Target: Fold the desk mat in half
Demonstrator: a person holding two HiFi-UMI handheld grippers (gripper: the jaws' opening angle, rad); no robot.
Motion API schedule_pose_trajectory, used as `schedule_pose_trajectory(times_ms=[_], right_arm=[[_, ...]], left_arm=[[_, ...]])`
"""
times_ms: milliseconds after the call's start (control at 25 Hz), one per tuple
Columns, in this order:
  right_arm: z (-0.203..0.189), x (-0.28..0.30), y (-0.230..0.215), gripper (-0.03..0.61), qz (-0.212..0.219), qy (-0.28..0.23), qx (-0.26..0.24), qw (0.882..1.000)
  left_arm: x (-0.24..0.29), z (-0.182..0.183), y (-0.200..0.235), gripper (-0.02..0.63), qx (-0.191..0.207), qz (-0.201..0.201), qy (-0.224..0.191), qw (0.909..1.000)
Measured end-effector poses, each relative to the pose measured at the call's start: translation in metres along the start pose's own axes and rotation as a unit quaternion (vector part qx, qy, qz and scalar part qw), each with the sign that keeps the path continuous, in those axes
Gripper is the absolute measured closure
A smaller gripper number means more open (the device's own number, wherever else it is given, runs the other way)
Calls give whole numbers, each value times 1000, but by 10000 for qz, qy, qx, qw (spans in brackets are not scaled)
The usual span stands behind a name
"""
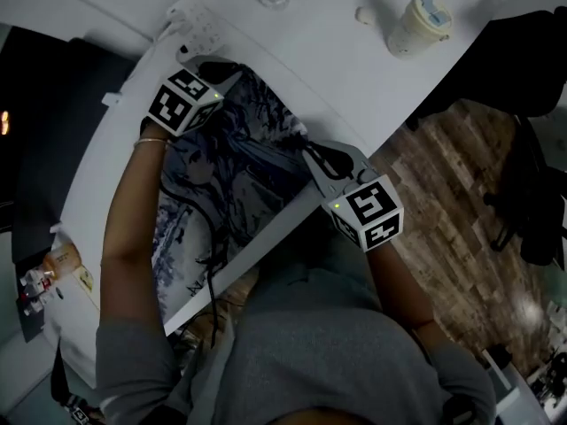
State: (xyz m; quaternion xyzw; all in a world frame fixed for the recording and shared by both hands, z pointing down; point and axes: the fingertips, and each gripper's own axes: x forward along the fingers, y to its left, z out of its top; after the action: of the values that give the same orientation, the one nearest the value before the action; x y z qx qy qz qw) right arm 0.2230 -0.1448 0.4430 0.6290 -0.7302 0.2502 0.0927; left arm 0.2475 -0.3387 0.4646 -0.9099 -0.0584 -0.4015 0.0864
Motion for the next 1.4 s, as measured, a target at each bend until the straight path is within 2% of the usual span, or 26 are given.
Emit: schedule_pose_trajectory(times_ms=[360,560,760,1120,1400], right_arm=[[33,-4,43,551,1368,-231,-54,9903],[46,-6,77,551,2294,-260,-50,9730],[54,-4,108,551,2996,-175,-176,9537],[60,1,163,551,3782,-99,-254,9253],[51,4,214,551,3972,-61,-501,9164]], left_arm=[[-62,-14,3,566,-335,671,-349,9966],[-95,-24,2,565,-403,1036,-466,9927],[-127,-41,0,565,-665,1359,-686,9861],[-179,-81,-10,561,-854,1703,-828,9782],[-218,-117,-26,560,-836,1831,-913,9753]])
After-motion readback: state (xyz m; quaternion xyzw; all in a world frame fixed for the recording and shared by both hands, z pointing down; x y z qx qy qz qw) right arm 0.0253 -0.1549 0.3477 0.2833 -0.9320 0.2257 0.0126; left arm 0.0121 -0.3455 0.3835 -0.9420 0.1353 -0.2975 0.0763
